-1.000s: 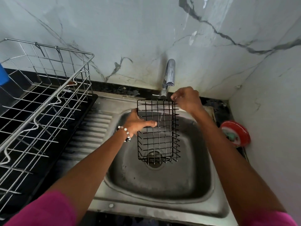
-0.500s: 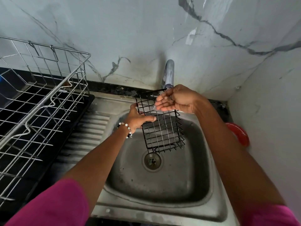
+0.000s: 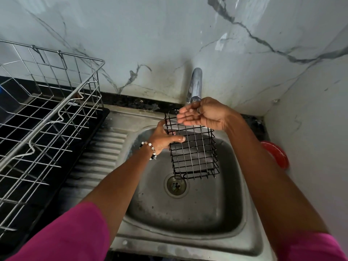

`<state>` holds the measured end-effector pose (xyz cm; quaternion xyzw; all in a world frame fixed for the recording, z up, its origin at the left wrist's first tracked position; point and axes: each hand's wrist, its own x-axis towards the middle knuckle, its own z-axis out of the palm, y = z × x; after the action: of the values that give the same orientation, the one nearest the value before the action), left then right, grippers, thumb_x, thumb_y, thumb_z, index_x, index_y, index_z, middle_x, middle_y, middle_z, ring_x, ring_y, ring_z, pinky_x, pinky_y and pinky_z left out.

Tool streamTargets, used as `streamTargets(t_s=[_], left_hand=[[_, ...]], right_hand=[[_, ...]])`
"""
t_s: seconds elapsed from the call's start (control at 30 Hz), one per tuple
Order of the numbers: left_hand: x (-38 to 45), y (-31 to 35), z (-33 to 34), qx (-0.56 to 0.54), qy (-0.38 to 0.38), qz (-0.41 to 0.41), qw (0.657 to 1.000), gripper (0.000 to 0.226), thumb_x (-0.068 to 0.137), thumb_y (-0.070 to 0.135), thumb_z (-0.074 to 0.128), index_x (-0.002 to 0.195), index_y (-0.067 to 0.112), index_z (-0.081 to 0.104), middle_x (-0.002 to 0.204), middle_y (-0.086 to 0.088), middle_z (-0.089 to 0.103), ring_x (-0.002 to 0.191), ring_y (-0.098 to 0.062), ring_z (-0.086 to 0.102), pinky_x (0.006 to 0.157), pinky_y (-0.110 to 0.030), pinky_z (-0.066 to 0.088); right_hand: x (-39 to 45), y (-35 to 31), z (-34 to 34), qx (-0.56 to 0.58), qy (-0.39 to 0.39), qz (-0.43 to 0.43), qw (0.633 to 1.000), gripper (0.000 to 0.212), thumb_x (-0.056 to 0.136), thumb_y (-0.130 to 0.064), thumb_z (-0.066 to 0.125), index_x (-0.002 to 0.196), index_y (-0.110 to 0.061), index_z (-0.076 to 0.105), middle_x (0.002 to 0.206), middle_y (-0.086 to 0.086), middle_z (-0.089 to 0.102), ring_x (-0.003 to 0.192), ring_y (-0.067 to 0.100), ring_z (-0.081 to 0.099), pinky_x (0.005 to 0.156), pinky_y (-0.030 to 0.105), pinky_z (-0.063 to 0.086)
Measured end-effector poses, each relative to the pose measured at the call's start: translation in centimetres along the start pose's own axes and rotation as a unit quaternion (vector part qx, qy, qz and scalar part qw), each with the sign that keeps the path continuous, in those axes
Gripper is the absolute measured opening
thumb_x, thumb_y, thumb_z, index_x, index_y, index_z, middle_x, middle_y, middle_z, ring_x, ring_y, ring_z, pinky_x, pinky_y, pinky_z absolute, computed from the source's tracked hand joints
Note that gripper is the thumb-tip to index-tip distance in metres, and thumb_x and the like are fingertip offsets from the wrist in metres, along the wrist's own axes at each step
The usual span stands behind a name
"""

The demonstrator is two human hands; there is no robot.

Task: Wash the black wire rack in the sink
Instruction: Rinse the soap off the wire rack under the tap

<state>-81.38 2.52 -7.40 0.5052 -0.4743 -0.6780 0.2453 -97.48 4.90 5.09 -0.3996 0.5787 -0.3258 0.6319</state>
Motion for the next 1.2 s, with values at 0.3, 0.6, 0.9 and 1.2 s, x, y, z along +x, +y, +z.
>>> streamTargets(t_s=[0.3, 0.6, 0.9, 1.2], left_hand=[[0.4, -0.3, -0.3, -0.011, 0.017, -0.006, 1.000, 0.107, 0.063, 0.012, 0.091, 0.146, 0.028, 0.026, 0.132, -0.012, 0.059, 0.111, -0.024, 0.064, 0.067, -0.033, 0.044], [-0.2, 0.0, -1.4, 0.021, 0.081, 0.019, 0.996, 0.114, 0.066, 0.022, 0.090, 0.152, 0.026, 0.016, 0.139, -0.009, 0.049, 0.113, -0.023, 0.057, 0.064, -0.032, 0.049], [-1.0, -0.1, -3.3, 0.055, 0.159, 0.053, 0.984, 0.135, 0.047, 0.038, 0.096, 0.153, 0.028, 0.014, 0.123, -0.004, 0.057, 0.113, -0.021, 0.056, 0.096, -0.055, 0.051], [-2.5, 0.8, -4.4, 0.043, 0.177, 0.052, 0.982, 0.117, 0.067, 0.018, 0.090, 0.156, 0.020, 0.013, 0.085, 0.012, 0.050, 0.095, -0.013, 0.055, 0.100, -0.049, 0.049]], right_hand=[[-0.2, 0.1, -0.1, -0.033, -0.019, 0.009, 0.999, 0.032, 0.094, 0.011, 0.035, 0.117, 0.012, 0.057, 0.114, 0.029, 0.063, 0.107, 0.033, 0.065, 0.093, 0.042, 0.053], [-0.1, 0.6, -0.8, 0.008, 0.009, 0.008, 1.000, 0.030, 0.094, 0.009, 0.037, 0.114, 0.010, 0.059, 0.112, 0.028, 0.065, 0.103, 0.034, 0.067, 0.090, 0.042, 0.054], [0.1, 0.9, -0.2, -0.017, 0.023, 0.015, 0.999, 0.029, 0.095, 0.008, 0.038, 0.115, 0.011, 0.058, 0.109, 0.027, 0.066, 0.101, 0.034, 0.068, 0.090, 0.043, 0.054], [0.0, 1.1, 0.7, -0.020, 0.023, 0.027, 0.999, 0.028, 0.095, 0.010, 0.037, 0.110, 0.010, 0.060, 0.107, 0.027, 0.067, 0.098, 0.033, 0.068, 0.086, 0.040, 0.056]])
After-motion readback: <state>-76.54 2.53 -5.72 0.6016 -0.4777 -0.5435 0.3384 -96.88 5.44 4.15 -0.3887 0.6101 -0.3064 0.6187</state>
